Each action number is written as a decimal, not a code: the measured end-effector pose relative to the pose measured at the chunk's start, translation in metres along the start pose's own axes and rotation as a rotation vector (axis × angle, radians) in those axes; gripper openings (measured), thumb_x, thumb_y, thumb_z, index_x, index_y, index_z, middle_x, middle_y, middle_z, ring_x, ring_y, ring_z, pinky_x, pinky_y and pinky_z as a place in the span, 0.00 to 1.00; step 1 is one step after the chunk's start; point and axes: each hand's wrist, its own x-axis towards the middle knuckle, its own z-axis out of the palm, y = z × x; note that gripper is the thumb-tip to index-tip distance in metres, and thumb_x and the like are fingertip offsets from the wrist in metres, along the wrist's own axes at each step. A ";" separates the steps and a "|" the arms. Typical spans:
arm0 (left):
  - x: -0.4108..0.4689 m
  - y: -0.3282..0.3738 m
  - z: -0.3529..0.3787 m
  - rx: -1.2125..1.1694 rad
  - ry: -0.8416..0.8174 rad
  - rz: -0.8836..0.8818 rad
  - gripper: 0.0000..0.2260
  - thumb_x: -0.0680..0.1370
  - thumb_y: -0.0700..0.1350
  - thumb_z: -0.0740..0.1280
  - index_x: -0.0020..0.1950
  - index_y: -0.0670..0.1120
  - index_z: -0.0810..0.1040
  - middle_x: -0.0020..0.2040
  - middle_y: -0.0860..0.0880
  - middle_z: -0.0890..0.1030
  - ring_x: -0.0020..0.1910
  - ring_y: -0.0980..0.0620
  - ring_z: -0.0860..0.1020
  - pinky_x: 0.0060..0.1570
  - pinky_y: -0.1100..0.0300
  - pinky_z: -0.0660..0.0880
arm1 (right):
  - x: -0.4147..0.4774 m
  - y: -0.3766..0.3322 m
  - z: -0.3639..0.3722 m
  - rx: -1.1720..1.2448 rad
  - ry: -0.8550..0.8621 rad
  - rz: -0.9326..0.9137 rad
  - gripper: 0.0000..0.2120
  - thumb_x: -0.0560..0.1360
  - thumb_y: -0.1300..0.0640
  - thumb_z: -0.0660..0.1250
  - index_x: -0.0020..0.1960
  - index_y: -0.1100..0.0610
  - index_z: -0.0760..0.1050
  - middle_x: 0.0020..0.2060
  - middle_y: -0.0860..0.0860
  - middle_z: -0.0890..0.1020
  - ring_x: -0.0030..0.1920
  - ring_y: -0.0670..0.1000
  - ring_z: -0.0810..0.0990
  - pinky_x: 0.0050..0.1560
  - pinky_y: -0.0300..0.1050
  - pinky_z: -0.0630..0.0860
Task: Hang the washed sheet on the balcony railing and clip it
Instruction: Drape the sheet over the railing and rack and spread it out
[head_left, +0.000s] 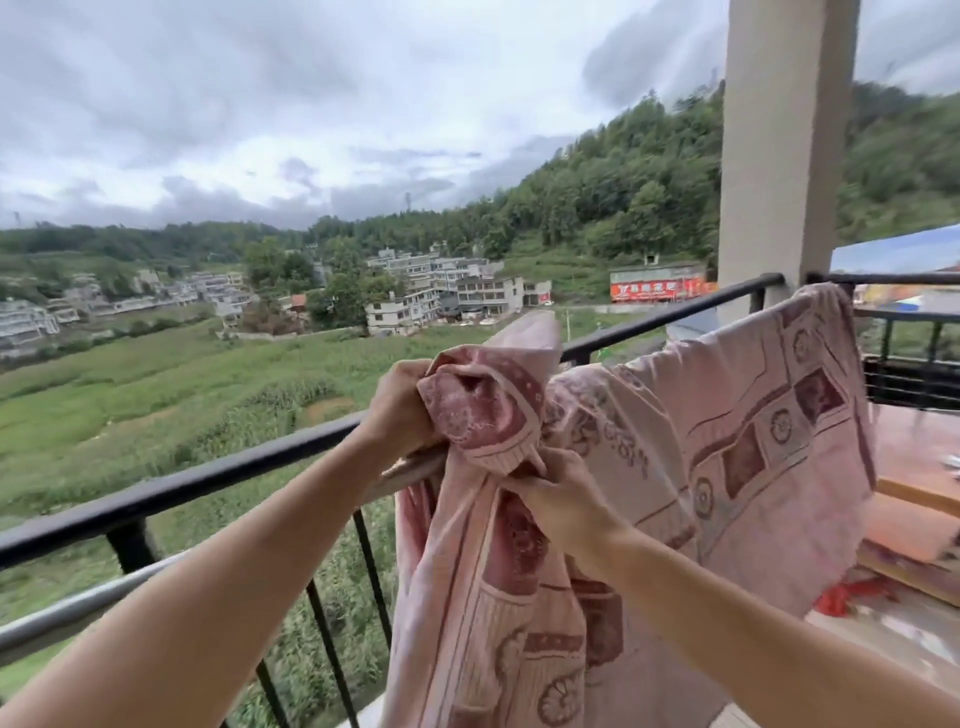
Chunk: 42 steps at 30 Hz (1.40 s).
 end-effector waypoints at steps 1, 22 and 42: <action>0.009 -0.004 -0.003 0.090 -0.005 0.015 0.05 0.67 0.43 0.72 0.36 0.41 0.81 0.33 0.48 0.80 0.32 0.55 0.76 0.35 0.57 0.76 | 0.006 -0.007 -0.018 0.169 0.072 0.055 0.07 0.76 0.61 0.67 0.42 0.54 0.81 0.32 0.46 0.83 0.33 0.45 0.80 0.36 0.40 0.77; 0.156 0.086 0.074 0.802 0.325 0.385 0.03 0.75 0.43 0.66 0.45 0.45 0.74 0.37 0.43 0.79 0.34 0.42 0.77 0.34 0.52 0.76 | 0.101 -0.082 -0.370 -0.811 0.967 -0.145 0.10 0.72 0.56 0.67 0.52 0.58 0.80 0.51 0.63 0.82 0.54 0.65 0.78 0.53 0.54 0.75; 0.016 0.078 0.077 0.462 -0.919 -0.324 0.18 0.71 0.63 0.64 0.47 0.50 0.81 0.44 0.50 0.84 0.39 0.52 0.82 0.50 0.48 0.79 | 0.064 -0.014 -0.293 -1.150 0.477 -0.106 0.22 0.71 0.52 0.70 0.64 0.53 0.76 0.57 0.57 0.81 0.58 0.60 0.79 0.56 0.49 0.75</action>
